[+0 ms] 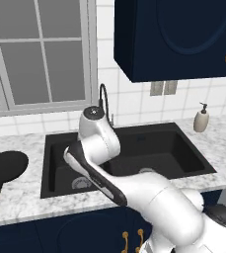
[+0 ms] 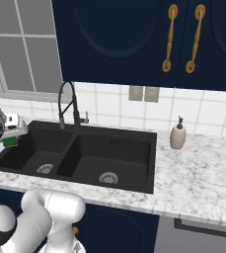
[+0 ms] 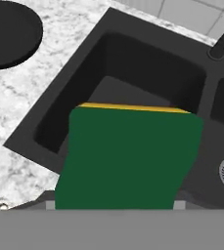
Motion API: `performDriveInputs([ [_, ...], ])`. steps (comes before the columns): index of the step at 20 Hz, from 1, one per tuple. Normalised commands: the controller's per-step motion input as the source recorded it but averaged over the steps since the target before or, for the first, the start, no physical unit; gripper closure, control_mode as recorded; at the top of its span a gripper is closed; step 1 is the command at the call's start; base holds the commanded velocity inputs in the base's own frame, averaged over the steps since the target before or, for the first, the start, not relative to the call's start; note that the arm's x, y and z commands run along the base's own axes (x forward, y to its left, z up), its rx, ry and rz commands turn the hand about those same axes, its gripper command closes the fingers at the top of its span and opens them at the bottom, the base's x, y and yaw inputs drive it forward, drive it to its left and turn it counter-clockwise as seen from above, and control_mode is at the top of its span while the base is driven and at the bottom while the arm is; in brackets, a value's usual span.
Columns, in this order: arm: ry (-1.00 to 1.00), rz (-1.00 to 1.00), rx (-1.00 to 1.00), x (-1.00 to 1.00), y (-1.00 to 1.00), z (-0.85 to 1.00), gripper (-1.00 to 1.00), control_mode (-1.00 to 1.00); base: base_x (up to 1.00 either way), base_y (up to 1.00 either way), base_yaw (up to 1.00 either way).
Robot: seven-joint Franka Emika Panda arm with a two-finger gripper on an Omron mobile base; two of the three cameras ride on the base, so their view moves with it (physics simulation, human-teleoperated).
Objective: Pick the pan and sponge and place them into the sink. Then turn on the water.
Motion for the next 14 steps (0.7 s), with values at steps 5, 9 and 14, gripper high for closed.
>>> performDriveInputs([
  [5,0.15,0.00,0.08,0.62,1.00,-0.02,1.00,-1.00,0.00,0.00,0.00],
  [9,0.11,0.05,0.14,0.20,0.99,-0.17,1.00,-1.00,0.00,0.00,0.00],
  [14,0.00,0.02,0.07,0.28,0.98,-0.15,1.00,-1.00,0.00,0.00,0.00],
])
